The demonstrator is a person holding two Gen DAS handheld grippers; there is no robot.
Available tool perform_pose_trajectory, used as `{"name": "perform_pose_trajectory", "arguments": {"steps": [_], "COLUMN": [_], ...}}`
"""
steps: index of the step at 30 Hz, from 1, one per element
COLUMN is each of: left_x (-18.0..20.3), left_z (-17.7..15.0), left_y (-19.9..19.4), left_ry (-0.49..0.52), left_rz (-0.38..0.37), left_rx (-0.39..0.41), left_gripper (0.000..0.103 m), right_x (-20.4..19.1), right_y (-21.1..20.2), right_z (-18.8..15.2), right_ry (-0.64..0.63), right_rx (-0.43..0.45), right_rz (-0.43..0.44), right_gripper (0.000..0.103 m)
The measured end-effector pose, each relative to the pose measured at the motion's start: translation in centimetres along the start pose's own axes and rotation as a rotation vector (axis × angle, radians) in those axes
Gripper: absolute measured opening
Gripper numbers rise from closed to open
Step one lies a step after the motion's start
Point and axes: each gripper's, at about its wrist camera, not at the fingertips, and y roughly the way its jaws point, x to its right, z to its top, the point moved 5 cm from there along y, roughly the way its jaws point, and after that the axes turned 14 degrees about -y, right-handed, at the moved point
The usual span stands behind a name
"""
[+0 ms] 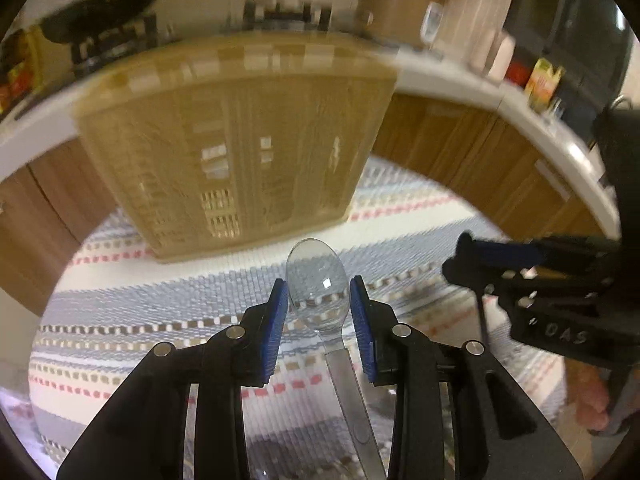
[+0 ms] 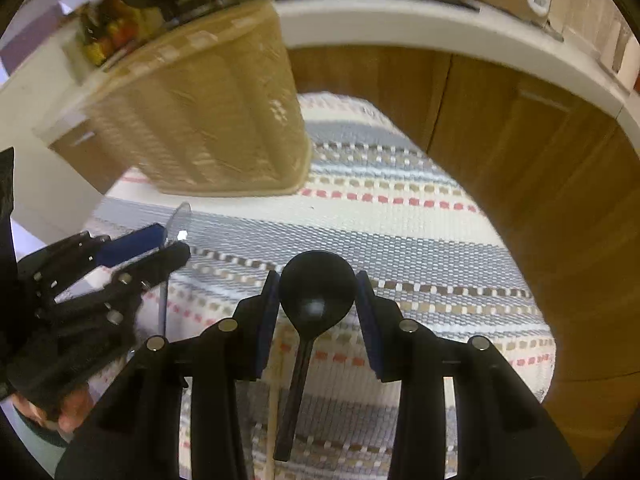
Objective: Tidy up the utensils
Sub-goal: 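Lift both held spoons and carry them over the beige caddy, then open both tools to drop the spoons into the caddy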
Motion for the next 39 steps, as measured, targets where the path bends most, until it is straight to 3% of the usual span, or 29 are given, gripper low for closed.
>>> {"name": "perform_pose_trajectory", "arguments": {"steps": [5,11,14,21,30,39], "left_x": [1.4,1.4,0.1,-1.5,-3.5,-6.1], "left_z": [0.0,1.6,4.2,10.1,14.7,15.3], "left_y": [-5.4,-12.7,-15.5,-18.6,-15.6,-11.2], "left_ry": [-0.002,0.023,0.009,-0.050,-0.079,-0.096], "left_rz": [-0.056,-0.025,-0.006,0.045,0.130,0.208], "left_rx": [0.171,0.438,0.567,0.764,0.844,0.853], "left_gripper": [0.030,0.030,0.030,0.030,0.030,0.030], "right_x": [-1.4,-3.2,-4.1,-4.3,-1.9,-1.0], "right_y": [-4.0,-8.5,-10.2,-12.4,-10.4,-4.7], "right_z": [0.3,3.8,6.1,12.8,18.6,19.2], "right_ry": [-0.025,-0.088,-0.112,-0.116,-0.059,-0.076], "right_rx": [0.132,0.322,0.409,0.570,0.677,0.656], "right_rz": [-0.015,-0.071,-0.105,-0.201,-0.313,-0.379], "right_gripper": [0.035,0.035,0.035,0.035,0.035,0.035]}}
